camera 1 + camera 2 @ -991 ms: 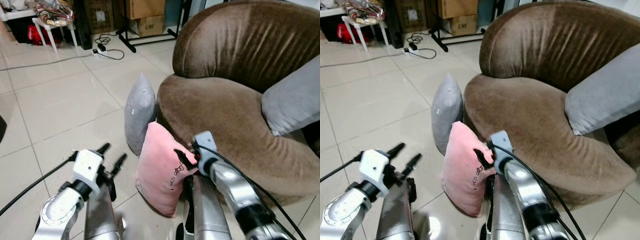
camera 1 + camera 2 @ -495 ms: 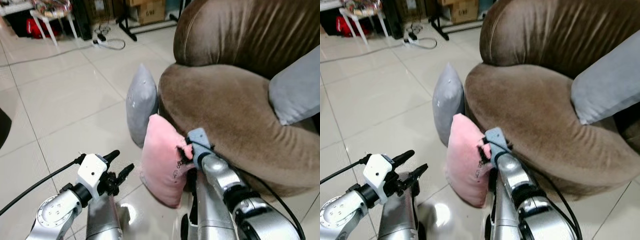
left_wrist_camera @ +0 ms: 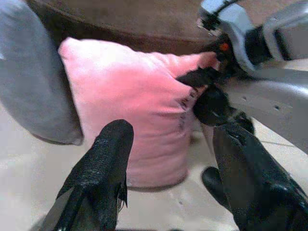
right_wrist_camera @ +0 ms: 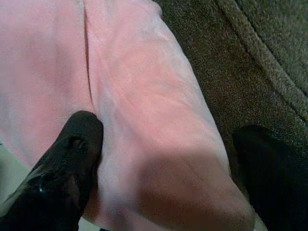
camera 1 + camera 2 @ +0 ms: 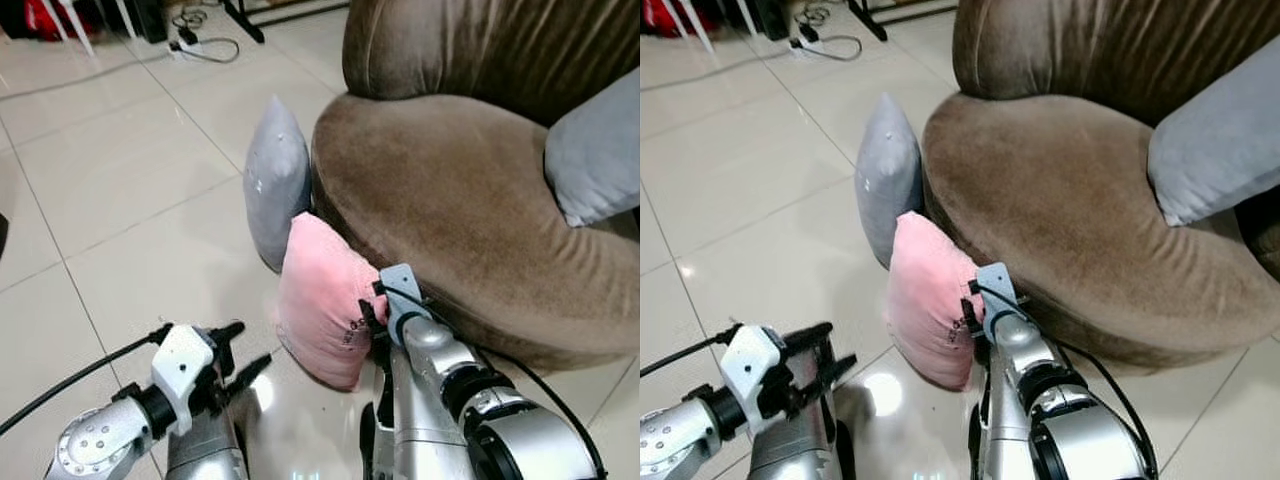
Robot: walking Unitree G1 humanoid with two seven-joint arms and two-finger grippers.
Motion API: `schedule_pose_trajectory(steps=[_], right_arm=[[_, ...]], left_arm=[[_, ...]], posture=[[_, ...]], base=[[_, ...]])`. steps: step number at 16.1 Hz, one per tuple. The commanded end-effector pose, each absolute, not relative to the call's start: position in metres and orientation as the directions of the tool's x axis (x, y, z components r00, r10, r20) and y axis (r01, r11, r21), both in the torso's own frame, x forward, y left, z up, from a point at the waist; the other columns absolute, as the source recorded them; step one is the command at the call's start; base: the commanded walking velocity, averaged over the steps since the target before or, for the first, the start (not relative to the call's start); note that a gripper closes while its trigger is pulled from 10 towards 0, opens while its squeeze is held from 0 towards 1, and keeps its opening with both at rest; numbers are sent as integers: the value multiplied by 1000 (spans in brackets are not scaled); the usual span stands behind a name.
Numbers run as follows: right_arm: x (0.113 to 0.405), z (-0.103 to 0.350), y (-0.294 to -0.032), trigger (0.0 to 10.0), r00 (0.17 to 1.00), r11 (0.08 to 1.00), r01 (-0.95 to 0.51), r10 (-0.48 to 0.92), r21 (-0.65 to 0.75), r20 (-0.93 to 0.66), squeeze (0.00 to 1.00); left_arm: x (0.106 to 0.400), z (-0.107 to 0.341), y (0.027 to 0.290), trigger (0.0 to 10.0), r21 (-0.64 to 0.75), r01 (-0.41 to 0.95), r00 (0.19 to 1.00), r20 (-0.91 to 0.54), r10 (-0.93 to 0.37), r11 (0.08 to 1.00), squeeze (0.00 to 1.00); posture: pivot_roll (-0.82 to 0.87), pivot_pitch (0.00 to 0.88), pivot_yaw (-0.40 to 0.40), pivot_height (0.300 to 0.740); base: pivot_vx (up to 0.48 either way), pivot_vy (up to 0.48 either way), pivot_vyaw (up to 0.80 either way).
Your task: Move the pillow to the sofa from floor
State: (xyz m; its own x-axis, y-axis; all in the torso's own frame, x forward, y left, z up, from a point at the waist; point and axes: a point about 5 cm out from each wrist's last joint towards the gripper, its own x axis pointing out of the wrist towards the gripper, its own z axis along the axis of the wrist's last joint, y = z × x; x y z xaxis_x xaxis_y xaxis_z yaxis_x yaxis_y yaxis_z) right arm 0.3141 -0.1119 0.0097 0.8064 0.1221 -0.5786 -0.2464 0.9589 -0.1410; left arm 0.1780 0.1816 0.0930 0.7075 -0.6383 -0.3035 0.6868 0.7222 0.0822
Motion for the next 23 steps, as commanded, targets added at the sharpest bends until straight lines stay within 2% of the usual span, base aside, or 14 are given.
schedule_pose_trajectory(steps=[1,2,3,8,16,20,23], right_arm=[[309,3,-112,745,784,961,-246,123,-123,-609,0],[309,3,-112,745,784,961,-246,123,-123,-609,0],[309,3,-111,0,784,962,-246,125,-119,-608,0],[304,0,-105,0,774,948,-298,170,-114,-610,0],[302,0,-98,0,777,948,-316,229,-48,-587,0],[299,-3,-96,0,769,949,-316,248,-13,-589,0],[296,-5,-91,0,751,930,-366,321,41,-577,0]], left_arm=[[170,91,178,10000,44,713,672,-326,-665,700,90],[170,91,178,10000,44,713,672,-326,-665,700,90],[169,91,177,10000,37,716,667,-333,-667,697,98],[165,90,175,10000,22,723,652,-351,-672,690,94],[167,86,172,10000,37,700,678,-345,-649,713,94],[172,80,172,10000,48,680,700,-338,-629,732,90],[174,72,169,10000,45,672,707,-337,-622,739,86]], posture=[[39,231,-42,461],[39,231,-42,461],[39,231,-41,461],[41,208,-44,461],[47,144,-52,461],[35,90,-56,461],[23,22,-57,461]], base=[[0,0,0],[0,0,0],[0,0,0],[0,0,0],[0,0,0],[0,0,0],[0,0,0]])
